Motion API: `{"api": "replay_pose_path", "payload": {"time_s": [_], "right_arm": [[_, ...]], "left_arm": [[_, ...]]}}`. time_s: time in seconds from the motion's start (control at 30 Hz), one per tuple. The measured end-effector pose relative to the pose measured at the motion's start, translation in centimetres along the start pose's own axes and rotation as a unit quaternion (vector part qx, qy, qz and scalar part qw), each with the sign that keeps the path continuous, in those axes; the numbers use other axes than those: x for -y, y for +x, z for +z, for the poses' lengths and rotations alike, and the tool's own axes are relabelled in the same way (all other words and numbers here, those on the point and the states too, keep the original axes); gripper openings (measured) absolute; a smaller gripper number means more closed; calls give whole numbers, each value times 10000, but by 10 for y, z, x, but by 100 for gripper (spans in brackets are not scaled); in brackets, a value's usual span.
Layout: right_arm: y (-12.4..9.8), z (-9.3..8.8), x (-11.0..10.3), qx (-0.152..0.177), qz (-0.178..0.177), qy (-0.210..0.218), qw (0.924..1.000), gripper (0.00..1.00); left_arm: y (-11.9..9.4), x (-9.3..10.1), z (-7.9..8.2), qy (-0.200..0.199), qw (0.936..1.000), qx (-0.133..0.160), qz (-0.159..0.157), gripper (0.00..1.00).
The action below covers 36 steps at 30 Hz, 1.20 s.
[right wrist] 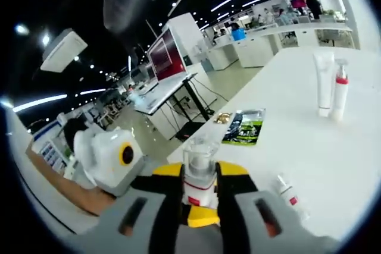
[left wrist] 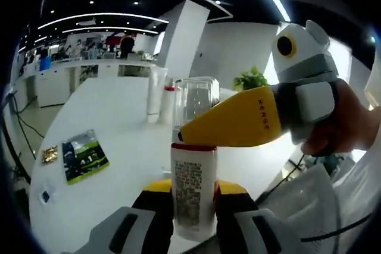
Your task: Arrange the skincare products in the storage area until every visible bottle or jar stands upright without overlapping.
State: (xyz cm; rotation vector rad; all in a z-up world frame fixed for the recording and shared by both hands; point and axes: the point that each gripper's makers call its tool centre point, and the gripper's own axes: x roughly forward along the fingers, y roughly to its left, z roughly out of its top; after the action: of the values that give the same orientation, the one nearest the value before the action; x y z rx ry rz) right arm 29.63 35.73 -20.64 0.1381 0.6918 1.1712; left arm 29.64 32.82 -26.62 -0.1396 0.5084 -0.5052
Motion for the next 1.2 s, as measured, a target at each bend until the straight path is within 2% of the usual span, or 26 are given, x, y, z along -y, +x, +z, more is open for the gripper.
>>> {"api": "replay_pose_path", "payload": {"time_s": [0.2, 0.33, 0.43, 0.63, 0.77, 0.83, 0.87, 0.9, 1.0, 1.03, 1.13, 1.2], "right_arm": [[-1, 1, 6, 47, -62, -60, 10000, 21], [-1, 16, 6, 192, -41, -312, 9993, 21], [-1, 28, 11, 314, -103, -421, 9986, 21], [-4, 60, 32, 610, -270, -508, 9965, 21], [-11, 79, 56, 797, -466, -511, 9944, 21], [-14, 85, 64, 852, -540, -522, 9935, 21], [-15, 88, 69, 873, -571, -486, 9934, 21], [-17, 90, 74, 905, -622, -473, 9928, 21], [-20, 95, 85, 936, -712, -486, 9919, 21], [-20, 96, 90, 937, -754, -485, 9916, 21], [-18, 95, 101, 906, -833, -492, 9912, 21], [-16, 93, 109, 863, -903, -463, 9911, 21]], "left_arm": [[6, -2, 1, -78, 10000, -44, -18, 27], [4, -9, 3, -105, 9998, -116, 86, 29], [-1, -24, 2, 203, 9991, -266, 272, 33], [-16, -58, 16, 525, 9964, -266, 609, 42], [-29, -91, -7, 805, 9878, -786, 1074, 48], [-30, -94, -11, 792, 9867, -864, 1127, 49], [-31, -98, -14, 1036, 9813, -1066, 1224, 49], [-31, -100, -14, 1212, 9778, -1145, 1269, 49], [-31, -103, -18, 1454, 9730, -1256, 1280, 51], [-32, -108, -27, 1515, 9698, -1386, 1314, 51], [-37, -117, -52, 1410, 9680, -1597, 1326, 54], [-39, -116, -65, 1029, 9737, -1571, 1289, 54]]}}
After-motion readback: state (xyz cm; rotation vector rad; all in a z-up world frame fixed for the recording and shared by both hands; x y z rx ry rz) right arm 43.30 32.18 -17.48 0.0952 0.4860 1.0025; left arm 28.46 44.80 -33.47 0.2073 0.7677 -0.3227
